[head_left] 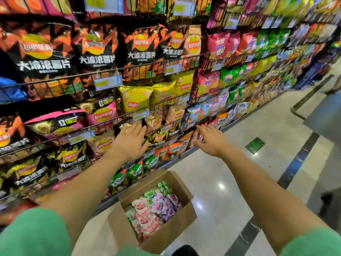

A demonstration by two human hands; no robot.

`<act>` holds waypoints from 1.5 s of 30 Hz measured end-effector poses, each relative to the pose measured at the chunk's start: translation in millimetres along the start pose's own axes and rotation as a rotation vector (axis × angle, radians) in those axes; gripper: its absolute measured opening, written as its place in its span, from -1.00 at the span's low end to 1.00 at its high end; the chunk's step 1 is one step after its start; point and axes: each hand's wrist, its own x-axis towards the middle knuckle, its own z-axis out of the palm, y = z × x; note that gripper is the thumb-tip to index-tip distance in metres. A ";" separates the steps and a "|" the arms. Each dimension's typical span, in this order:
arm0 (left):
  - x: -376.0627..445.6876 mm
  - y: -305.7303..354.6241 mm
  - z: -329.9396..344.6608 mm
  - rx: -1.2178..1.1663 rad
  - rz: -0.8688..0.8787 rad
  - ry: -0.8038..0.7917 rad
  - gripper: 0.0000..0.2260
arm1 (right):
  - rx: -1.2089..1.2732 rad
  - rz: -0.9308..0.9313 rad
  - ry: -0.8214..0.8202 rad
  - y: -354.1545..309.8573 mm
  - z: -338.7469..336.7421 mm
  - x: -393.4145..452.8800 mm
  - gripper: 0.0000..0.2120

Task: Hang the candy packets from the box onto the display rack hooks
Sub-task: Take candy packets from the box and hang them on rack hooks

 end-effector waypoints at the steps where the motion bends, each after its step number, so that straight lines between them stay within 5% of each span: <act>1: 6.7 -1.0 3.8 -0.005 -0.017 -0.011 -0.31 | -0.004 -0.019 -0.007 2.1 3.4 11.7 -0.25; 16: 69.9 67.8 58.1 -0.097 -0.432 -0.350 -0.33 | -0.068 -0.507 -0.217 51.0 75.1 200.8 -0.24; 26: 51.0 90.7 148.2 -0.248 -0.600 -0.447 -0.34 | 0.083 -0.609 -0.325 24.6 158.1 240.2 -0.32; 37: 38.9 134.0 336.4 -0.454 -0.711 -0.562 -0.37 | 0.088 -0.469 -0.572 18.0 380.2 240.8 -0.20; 42: 49.0 148.1 454.7 -0.554 -0.741 -0.563 -0.45 | 0.162 -0.408 -0.647 11.1 487.8 232.9 -0.44; 45: 62.4 151.3 533.4 -0.635 -0.787 -0.562 -0.45 | 0.219 -0.351 -0.708 8.2 567.0 239.1 -0.29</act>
